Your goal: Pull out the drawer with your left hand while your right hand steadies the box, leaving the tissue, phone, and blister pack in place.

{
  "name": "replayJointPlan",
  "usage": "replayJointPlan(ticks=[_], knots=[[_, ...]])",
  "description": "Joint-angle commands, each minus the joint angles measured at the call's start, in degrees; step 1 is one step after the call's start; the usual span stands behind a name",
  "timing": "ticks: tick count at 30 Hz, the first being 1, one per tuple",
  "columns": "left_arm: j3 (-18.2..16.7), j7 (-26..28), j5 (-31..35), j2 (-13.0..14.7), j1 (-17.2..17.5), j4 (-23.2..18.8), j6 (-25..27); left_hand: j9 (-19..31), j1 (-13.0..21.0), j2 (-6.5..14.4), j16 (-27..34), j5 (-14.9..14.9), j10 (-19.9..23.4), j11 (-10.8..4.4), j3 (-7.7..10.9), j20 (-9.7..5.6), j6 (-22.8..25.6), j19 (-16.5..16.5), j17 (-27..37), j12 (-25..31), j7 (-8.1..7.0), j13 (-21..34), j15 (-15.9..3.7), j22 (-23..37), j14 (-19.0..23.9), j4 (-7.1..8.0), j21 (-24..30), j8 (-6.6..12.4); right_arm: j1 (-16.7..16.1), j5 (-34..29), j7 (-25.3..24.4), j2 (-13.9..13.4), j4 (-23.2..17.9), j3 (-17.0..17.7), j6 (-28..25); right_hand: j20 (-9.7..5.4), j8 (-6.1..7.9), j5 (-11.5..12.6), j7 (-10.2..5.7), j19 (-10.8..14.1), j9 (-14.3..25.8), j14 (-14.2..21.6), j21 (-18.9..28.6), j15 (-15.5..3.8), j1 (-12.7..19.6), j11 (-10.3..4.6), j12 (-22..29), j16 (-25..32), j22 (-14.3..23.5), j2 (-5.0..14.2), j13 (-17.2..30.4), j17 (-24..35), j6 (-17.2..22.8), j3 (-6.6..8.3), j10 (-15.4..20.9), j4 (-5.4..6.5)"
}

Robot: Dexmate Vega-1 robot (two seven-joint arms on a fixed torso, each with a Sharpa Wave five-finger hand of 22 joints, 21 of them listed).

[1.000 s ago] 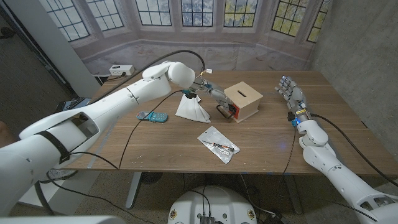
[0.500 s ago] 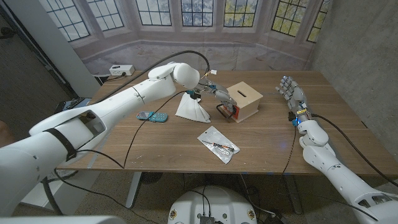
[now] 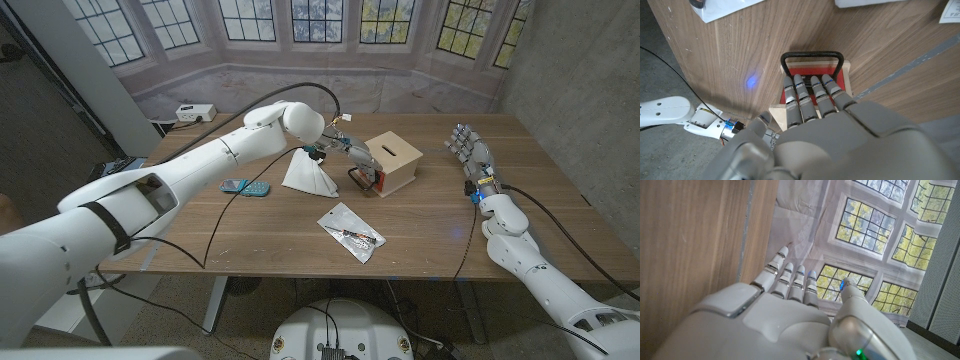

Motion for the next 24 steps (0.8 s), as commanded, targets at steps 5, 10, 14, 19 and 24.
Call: replayJointPlan(ticks=[5,10,14,19,24], knots=[[1.14,-0.28,-0.66,-1.4,-1.03,2.95,-1.02,0.1,-0.26,-0.6,0.14,0.16,0.98,0.75,0.8,-0.15,1.0,1.02,0.23,0.01,2.15,0.36,0.16,0.09,1.46,-0.09,0.41,-0.02,0.72,0.43,0.53,0.7,2.02,0.06,0.33,0.14,0.07,0.3,0.28,-0.09,0.12,-0.02,0.35,-0.25,0.62,0.13,0.12,0.21,0.16,0.29,0.14,0.18,0.5,0.18,0.12,-0.08],[1.07,-0.09,-1.06,-1.33,-0.9,3.15,-1.24,0.08,-0.33,-0.72,0.22,0.13,1.24,1.36,0.95,-0.42,1.83,2.09,0.25,-0.02,2.97,0.39,0.47,0.1,2.11,-0.12,0.69,0.18,0.73,0.39,0.36,0.77,1.97,-0.02,0.16,0.14,0.06,0.3,0.28,-0.1,0.12,-0.04,0.34,-0.25,0.63,0.19,0.14,0.21,0.16,0.3,0.14,0.18,0.47,0.18,0.17,-0.11],[1.11,0.16,-1.1,-1.24,-0.79,3.31,-1.45,0.08,-0.36,-0.76,0.14,0.12,1.25,1.74,1.08,-0.37,2.74,2.44,0.25,-0.1,3.32,0.41,0.93,0.11,2.21,-0.14,0.72,0.42,0.66,0.39,0.11,0.69,1.72,0.01,-0.08,0.12,0.03,0.3,0.26,-0.09,0.12,-0.05,0.35,-0.22,0.64,0.26,0.1,0.21,0.16,0.31,0.14,0.18,0.42,0.18,0.07,-0.11],[1.12,0.08,-1.15,-1.08,-0.8,3.47,-1.33,0.1,-0.41,-0.78,0.04,0.11,1.22,2.13,1.23,-0.27,3.83,2.76,0.26,-0.21,4.15,0.44,1.01,0.12,2.27,-0.15,0.71,0.67,0.82,0.4,-0.01,0.78,1.94,0.02,-0.15,0.13,0.05,0.3,0.26,-0.09,0.12,-0.06,0.35,-0.25,0.6,0.28,0.11,0.22,0.16,0.32,0.14,0.2,0.46,0.16,0.07,-0.1],[1.2,-0.09,-1.04,-0.83,-0.86,3.46,-1.26,0.13,-0.49,-0.82,0.15,0.09,1.54,1.92,1.35,-0.32,4.85,3.0,0.28,-0.17,4.43,0.46,1.0,0.14,2.79,-0.13,0.68,0.89,1.22,0.47,0.2,1.07,2.56,-0.06,-0.09,0.12,0.04,0.3,0.26,-0.06,0.12,-0.07,0.36,-0.22,0.61,0.26,0.1,0.21,0.16,0.31,0.14,0.19,0.45,0.16,0.04,-0.12]])
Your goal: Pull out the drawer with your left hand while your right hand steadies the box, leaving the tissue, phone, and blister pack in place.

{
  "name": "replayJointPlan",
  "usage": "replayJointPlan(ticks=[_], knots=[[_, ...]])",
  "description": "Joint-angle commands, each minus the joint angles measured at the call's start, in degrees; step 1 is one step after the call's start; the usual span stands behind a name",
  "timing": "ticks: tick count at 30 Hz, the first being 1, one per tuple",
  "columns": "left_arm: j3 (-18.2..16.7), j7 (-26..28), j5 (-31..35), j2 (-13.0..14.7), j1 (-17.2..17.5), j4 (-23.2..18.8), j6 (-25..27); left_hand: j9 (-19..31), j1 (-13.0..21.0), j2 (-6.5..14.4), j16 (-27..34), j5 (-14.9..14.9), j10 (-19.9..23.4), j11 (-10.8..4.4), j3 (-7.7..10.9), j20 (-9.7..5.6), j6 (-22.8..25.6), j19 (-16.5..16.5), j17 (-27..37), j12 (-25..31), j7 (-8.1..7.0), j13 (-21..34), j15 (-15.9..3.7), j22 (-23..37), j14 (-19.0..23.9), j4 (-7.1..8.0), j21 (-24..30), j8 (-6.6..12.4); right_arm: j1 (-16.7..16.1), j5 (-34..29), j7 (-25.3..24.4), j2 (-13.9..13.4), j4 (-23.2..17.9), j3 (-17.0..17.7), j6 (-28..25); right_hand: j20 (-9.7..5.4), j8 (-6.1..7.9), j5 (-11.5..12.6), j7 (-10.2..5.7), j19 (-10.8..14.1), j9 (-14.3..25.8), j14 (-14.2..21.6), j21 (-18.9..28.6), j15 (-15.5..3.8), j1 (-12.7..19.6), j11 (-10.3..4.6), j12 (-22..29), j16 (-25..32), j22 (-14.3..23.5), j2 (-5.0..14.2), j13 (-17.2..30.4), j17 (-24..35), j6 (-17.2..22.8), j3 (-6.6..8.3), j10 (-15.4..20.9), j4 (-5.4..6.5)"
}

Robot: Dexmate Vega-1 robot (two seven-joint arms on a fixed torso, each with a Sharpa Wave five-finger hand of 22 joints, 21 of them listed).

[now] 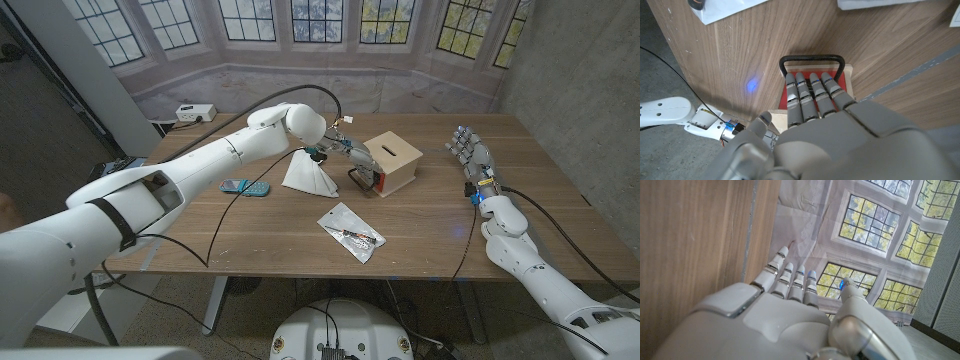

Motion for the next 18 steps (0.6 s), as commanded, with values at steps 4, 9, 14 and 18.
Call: replayJointPlan(ticks=[4,9,14,18], knots=[[0.09,0.1,0.12,0.74,0.12,-0.14,-0.02,0.15,-0.06,-0.39,0.09,0.09,0.61,0.19,0.6,0.0,0.75,0.8,0.29,0.05,0.08,0.17,0.2,0.15,0.75,-0.12,0.18,0.52,0.79,0.05,0.07,0.6,1.3,-0.22,-0.1,0.12,0.03,0.29,0.29,-0.05,0.12,-0.08,0.36,-0.26,0.35,0.22,0.08,0.21,0.16,0.07,0.14,0.07,0.43,0.16,-0.01,-0.12],[0.17,-0.07,0.26,0.92,0.39,-0.4,0.28,0.15,-0.1,-0.41,0.0,0.08,0.69,-0.04,0.67,0.04,0.78,0.79,0.3,0.02,0.04,0.18,0.07,0.16,0.66,-0.11,0.11,0.42,0.83,0.1,0.09,0.74,1.64,-0.16,0.18,0.12,0.03,0.29,0.24,-0.08,0.12,-0.07,0.36,-0.24,0.32,0.3,0.09,0.21,0.16,0.08,0.14,0.07,0.44,0.16,0.01,-0.1],[0.31,0.34,1.03,1.32,0.88,-1.29,0.4,0.16,-0.14,-0.42,-0.04,0.07,0.68,-0.04,0.74,-0.06,0.69,0.79,0.3,-0.04,-0.14,0.19,0.02,0.17,0.67,-0.1,0.04,0.29,0.77,0.22,0.22,0.87,2.03,-0.03,0.6,0.12,0.03,0.3,0.29,-0.07,0.12,-0.03,0.36,-0.27,0.32,0.3,0.11,0.22,0.16,0.07,0.14,0.06,0.45,0.16,0.06,-0.12],[0.36,0.9,1.59,1.65,1.51,-2.02,0.17,0.16,-0.18,-0.45,-0.19,0.07,0.17,0.16,0.83,-0.24,0.11,0.59,0.3,-0.31,-0.29,0.2,0.06,0.17,0.4,-0.1,-0.13,-0.06,0.75,0.45,0.5,1.1,2.49,0.06,0.96,0.12,0.03,0.3,0.31,-0.06,0.12,-0.03,0.37,-0.28,0.28,0.25,0.12,0.22,0.16,0.08,0.14,0.06,0.44,0.17,0.07,-0.1]])
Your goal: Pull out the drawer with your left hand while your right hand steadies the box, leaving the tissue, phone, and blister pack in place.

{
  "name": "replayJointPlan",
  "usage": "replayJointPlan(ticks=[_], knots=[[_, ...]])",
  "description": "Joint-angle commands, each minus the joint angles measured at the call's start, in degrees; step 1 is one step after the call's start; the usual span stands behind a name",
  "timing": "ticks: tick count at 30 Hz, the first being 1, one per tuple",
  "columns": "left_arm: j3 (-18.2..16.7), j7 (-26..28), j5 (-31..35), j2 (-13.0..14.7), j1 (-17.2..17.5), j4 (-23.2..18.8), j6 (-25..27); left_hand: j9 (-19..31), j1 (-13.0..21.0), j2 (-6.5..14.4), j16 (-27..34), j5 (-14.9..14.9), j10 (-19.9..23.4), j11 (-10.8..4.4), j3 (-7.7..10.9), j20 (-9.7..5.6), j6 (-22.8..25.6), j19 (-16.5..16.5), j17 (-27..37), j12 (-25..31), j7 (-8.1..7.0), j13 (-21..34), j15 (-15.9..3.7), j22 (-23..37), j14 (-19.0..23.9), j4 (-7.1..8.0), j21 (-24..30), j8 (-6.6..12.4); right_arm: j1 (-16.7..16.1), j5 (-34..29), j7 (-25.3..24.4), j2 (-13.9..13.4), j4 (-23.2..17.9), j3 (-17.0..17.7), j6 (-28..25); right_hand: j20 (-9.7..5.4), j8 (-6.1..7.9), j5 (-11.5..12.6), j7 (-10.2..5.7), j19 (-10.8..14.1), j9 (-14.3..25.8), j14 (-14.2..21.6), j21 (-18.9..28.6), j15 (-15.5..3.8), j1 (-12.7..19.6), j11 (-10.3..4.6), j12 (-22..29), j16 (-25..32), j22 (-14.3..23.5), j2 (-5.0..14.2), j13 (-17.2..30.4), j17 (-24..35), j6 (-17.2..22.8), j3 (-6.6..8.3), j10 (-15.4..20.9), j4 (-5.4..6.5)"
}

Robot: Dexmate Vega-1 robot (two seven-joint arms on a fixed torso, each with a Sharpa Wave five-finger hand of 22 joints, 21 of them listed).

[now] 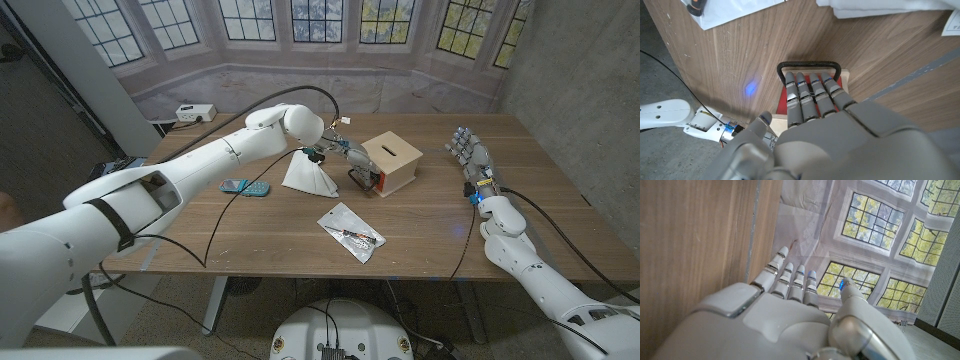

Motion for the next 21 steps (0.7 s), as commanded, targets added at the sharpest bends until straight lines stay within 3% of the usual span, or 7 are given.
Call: replayJointPlan(ticks=[1,21], knots=[[0.19,0.94,1.32,0.88,1.36,-1.74,0.01,0.17,-0.17,-0.42,-0.2,0.07,-0.41,0.11,0.37,-0.15,-0.14,0.08,0.3,-0.35,-0.45,0.21,-0.06,0.17,0.19,-0.1,-0.14,-0.44,0.05,0.43,0.55,0.51,1.06,0.2,1.04,0.12,0.03,0.3,0.3,-0.06,0.12,-0.03,0.37,-0.28,0.29,0.24,0.11,0.22,0.16,0.07,0.14,0.07,0.44,0.17,0.06,-0.1],[0.2,0.81,3.52,1.48,3.0,-5.0,1.57,0.19,-0.22,-0.35,-0.41,0.1,-0.93,-0.04,0.77,-0.3,-0.84,-0.63,0.3,-0.68,-0.51,0.23,0.33,0.14,-0.63,-0.13,-0.69,-0.89,-1.13,1.25,1.21,0.52,0.93,0.78,1.84,0.08,0.04,0.31,0.27,-0.04,0.12,-0.02,0.38,-0.28,0.27,0.34,0.12,0.2,0.16,0.12,0.14,0.05,0.49,0.22,0.05,-0.12]])
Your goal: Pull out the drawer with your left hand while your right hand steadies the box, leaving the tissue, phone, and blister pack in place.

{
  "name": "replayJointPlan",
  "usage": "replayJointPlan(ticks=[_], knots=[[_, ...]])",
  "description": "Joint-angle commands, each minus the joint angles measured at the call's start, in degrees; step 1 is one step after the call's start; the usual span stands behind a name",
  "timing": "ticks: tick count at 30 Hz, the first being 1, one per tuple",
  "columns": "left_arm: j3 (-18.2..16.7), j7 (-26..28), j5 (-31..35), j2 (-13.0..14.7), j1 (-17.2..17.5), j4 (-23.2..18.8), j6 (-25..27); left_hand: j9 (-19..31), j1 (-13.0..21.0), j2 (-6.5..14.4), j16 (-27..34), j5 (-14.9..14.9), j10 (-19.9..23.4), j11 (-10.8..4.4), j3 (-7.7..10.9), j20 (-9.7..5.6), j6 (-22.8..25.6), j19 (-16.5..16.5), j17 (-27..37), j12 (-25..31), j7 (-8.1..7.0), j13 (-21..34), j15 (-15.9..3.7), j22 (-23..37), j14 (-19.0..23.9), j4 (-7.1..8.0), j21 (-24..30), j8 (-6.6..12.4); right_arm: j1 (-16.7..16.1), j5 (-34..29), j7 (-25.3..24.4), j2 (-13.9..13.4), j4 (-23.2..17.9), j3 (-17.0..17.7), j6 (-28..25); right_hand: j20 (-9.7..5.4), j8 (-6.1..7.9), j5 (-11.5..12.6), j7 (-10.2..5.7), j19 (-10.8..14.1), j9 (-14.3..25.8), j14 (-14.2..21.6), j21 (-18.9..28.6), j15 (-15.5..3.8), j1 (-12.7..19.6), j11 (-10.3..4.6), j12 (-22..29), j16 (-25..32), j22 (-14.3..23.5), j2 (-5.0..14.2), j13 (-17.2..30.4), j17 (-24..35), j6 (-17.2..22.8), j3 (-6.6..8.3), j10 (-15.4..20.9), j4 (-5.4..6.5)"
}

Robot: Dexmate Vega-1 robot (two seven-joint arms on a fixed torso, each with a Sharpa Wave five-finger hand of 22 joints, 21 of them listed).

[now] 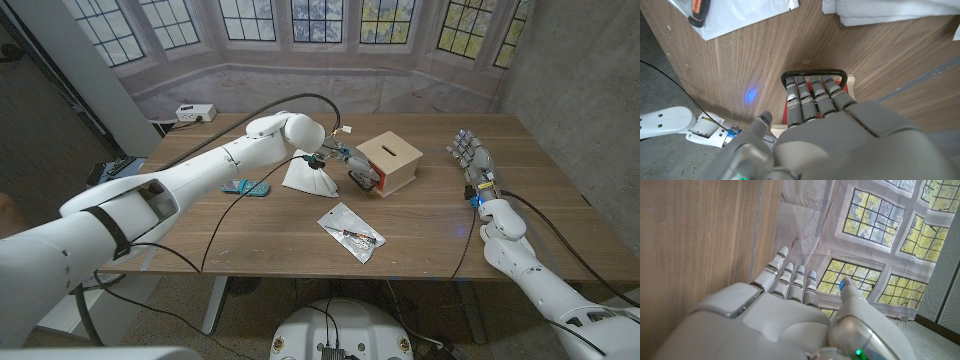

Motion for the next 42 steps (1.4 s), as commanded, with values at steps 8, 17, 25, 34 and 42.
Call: replayJointPlan(ticks=[8,17,25,34,42], knots=[[-0.03,-1.07,1.81,1.18,1.84,-4.08,3.36,0.2,-0.06,-0.15,0.11,0.1,0.28,0.19,0.61,-0.08,-0.25,-0.3,0.3,-0.05,-0.06,0.24,0.01,0.13,0.17,0.11,-0.07,-0.22,-0.82,0.48,0.78,-0.16,-0.32,0.42,0.77,0.06,0.01,0.31,0.33,-0.04,0.12,-0.04,0.37,-0.35,0.28,-0.01,0.1,0.2,0.16,0.15,0.14,0.15,0.44,0.24,0.22,-0.12],[-0.42,-0.99,2.0,1.92,2.78,-5.48,4.23,0.22,-0.14,-0.15,0.15,0.08,0.51,-0.14,0.71,-0.08,-0.17,-0.28,0.3,0.01,-0.08,0.25,0.04,0.13,0.24,0.17,-0.14,-0.21,-1.56,-1.01,-0.19,-1.37,-2.79,0.11,0.8,0.06,0.05,0.31,0.27,-0.02,0.12,0.01,0.38,-0.39,0.31,0.09,0.15,0.22,0.16,0.17,0.14,0.14,0.53,0.26,0.34,-0.16],[-0.71,-0.93,2.01,2.34,3.31,-6.09,4.54,0.23,-0.2,-0.14,0.22,0.07,0.56,0.16,0.77,-0.11,-0.1,-0.25,0.31,0.0,-0.1,0.26,0.09,0.12,0.43,0.22,-0.18,-0.21,-2.8,-5.59,-3.76,-4.13,-7.44,-0.88,0.19,0.09,0.06,0.31,0.15,-0.01,0.12,-0.01,0.38,-0.36,0.33,-0.06,0.15,0.21,0.16,0.17,0.14,0.14,0.57,0.27,0.34,-0.19],[-1.0,-1.3,1.78,2.89,3.71,-6.7,4.73,0.24,-0.27,-0.07,0.27,0.08,0.53,0.05,0.89,-0.11,-0.04,-0.2,0.32,-0.05,-0.2,0.26,0.1,0.12,0.62,0.28,-0.23,-0.21,-4.41,-12.91,-9.76,-8.25,-13.66,-2.56,-3.92,0.09,0.03,0.3,0.2,-0.16,0.12,-0.11,0.33,-0.42,0.38,-0.31,0.09,0.18,0.16,0.13,0.14,0.14,0.52,0.25,0.18,-0.26],[-1.2,-1.5,1.65,3.2,3.83,-6.73,4.55,0.25,-0.32,-0.06,0.28,0.07,0.93,0.24,0.98,-0.13,0.02,-0.16,0.32,0.08,-0.16,0.26,0.07,0.12,0.7,0.33,-0.27,-0.21,-5.51,-19.18,-13.5,-12.0,-19.57,-4.06,-8.3,0.08,0.0,0.31,0.11,-0.33,0.12,-0.47,0.27,-0.4,0.54,-0.38,0.07,0.04,0.16,0.11,0.14,0.09,0.47,0.27,0.12,-0.41]])
